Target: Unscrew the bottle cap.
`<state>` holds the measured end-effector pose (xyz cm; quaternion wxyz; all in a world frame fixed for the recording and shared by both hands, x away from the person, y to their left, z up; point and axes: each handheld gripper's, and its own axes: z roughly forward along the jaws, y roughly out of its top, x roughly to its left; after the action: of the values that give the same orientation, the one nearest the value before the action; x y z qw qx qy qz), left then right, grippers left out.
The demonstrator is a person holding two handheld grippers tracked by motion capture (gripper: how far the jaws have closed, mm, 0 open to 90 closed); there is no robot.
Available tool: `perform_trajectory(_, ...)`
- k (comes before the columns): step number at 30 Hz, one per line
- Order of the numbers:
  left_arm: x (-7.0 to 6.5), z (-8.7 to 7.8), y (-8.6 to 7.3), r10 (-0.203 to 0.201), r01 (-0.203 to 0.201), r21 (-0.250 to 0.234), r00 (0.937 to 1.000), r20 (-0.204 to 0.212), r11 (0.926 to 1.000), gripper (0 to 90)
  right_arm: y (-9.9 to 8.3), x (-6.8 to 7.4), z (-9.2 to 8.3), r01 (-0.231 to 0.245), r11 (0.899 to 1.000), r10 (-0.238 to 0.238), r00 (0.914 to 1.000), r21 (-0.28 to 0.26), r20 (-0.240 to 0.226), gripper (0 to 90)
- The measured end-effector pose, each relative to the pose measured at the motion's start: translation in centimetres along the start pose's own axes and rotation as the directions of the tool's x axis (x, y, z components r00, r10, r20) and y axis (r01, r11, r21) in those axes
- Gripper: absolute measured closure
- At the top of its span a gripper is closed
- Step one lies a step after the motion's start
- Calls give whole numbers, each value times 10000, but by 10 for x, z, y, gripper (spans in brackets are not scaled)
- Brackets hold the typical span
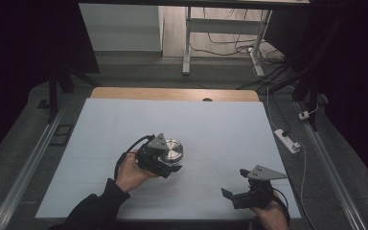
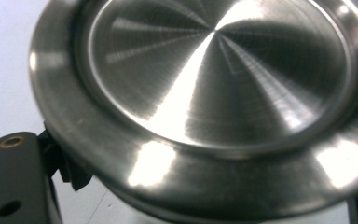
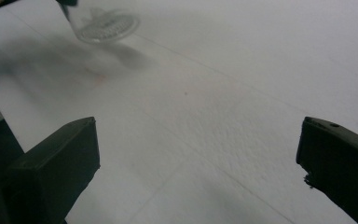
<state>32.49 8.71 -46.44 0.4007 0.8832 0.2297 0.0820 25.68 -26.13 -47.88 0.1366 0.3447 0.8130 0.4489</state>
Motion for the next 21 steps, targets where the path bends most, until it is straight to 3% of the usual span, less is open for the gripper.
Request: perform_trajectory(21, 0, -4, -3, 47, -45, -176, 9999, 116, 9998, 152, 32, 14, 18, 695, 9972, -722, 9915, -288, -1086, 0)
